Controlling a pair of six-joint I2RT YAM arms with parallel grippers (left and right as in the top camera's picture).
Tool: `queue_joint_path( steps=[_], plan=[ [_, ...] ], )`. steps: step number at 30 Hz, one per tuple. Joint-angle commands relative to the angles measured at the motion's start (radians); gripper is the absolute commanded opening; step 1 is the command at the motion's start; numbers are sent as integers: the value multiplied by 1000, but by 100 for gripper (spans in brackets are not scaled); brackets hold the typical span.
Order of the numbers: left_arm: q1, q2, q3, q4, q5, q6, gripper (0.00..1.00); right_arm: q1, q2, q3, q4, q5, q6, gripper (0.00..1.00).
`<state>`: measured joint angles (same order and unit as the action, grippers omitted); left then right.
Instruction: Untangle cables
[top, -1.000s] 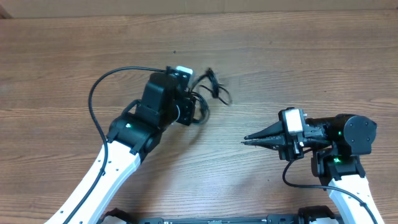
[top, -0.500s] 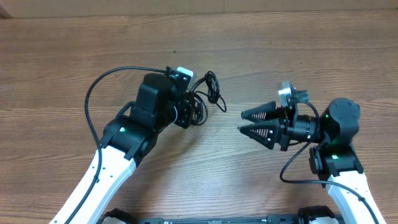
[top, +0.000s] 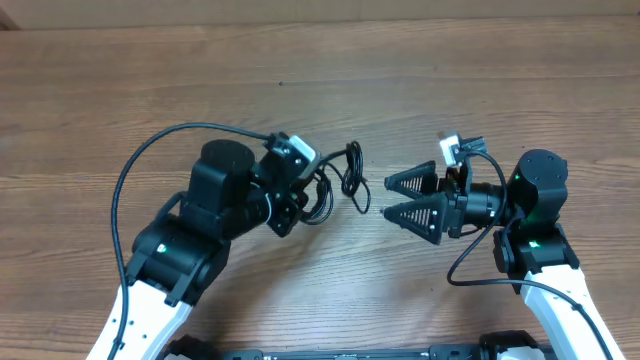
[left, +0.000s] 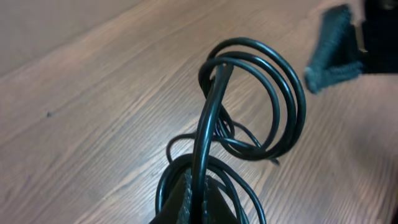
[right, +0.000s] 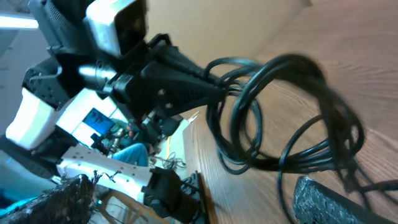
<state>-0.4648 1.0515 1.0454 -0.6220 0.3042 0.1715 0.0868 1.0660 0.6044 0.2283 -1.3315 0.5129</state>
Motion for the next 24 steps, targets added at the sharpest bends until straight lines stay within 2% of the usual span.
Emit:
queue_joint_path(
  steps=[1,5,10,13,24],
  plan=[
    [0,-39,18,-18,63,187,4,5,-2,15,8,48,176,100],
    [0,-39,18,-21,63,261,4,5,-2,15,8,108,428,100],
    [-15,-39,18,-21,66,343,4,5,-2,15,7,107,606,100],
    [-57,-39,18,-18,82,431,4,6,-2,15,-22,108,616,100],
    [-119,-37,18,60,83,434,4,10,-2,14,-108,154,551,100]
  ],
)
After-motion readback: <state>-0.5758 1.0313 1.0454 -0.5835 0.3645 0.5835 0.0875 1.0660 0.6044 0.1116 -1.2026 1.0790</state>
